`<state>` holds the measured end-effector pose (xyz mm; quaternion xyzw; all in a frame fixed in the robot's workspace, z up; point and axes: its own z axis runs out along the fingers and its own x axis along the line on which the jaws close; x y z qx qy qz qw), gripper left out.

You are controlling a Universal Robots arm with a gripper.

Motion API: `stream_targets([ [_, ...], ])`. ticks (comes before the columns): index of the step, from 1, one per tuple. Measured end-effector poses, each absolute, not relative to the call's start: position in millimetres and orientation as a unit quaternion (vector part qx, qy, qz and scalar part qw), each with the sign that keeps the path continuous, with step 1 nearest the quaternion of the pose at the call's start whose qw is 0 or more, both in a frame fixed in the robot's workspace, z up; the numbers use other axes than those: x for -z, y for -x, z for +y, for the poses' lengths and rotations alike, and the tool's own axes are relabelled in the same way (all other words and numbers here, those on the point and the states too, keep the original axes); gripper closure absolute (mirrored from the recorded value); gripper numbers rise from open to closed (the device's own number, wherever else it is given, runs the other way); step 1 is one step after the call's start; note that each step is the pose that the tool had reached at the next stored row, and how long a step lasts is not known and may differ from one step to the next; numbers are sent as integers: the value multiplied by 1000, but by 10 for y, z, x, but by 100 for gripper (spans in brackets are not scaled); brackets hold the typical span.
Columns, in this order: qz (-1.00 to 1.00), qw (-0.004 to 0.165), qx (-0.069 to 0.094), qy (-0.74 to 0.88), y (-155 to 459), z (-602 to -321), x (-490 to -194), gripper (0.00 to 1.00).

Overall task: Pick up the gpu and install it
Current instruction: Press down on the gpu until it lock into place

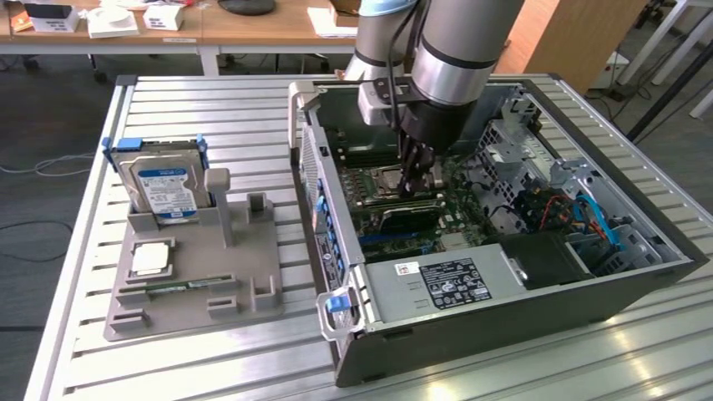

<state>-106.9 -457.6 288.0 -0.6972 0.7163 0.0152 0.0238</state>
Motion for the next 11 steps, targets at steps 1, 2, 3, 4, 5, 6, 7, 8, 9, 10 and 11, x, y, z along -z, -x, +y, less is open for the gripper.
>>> stream_targets([
  [1,716,24,-15,697,1074,-4580,-2880,89],
  [2,716,24,-15,697,1075,-4580,-2880,89],
  [3,716,24,-15,697,1075,-4580,-2879,89],
  [4,716,24,-15,697,1075,-4580,-2867,89],
  [5,716,24,-15,697,1076,-4581,-2850,89],
  [6,716,24,-15,697,1076,-4580,-2832,89],
  [7,716,24,-15,697,1076,-4580,-2817,89],
  [8,716,24,-15,697,1076,-4580,-2815,89],
  [9,716,24,-15,697,1076,-4580,-2816,89],
  [10,716,24,-15,697,1076,-4580,-2815,89],
  [11,716,24,-15,697,1076,-4580,-2807,89],
])
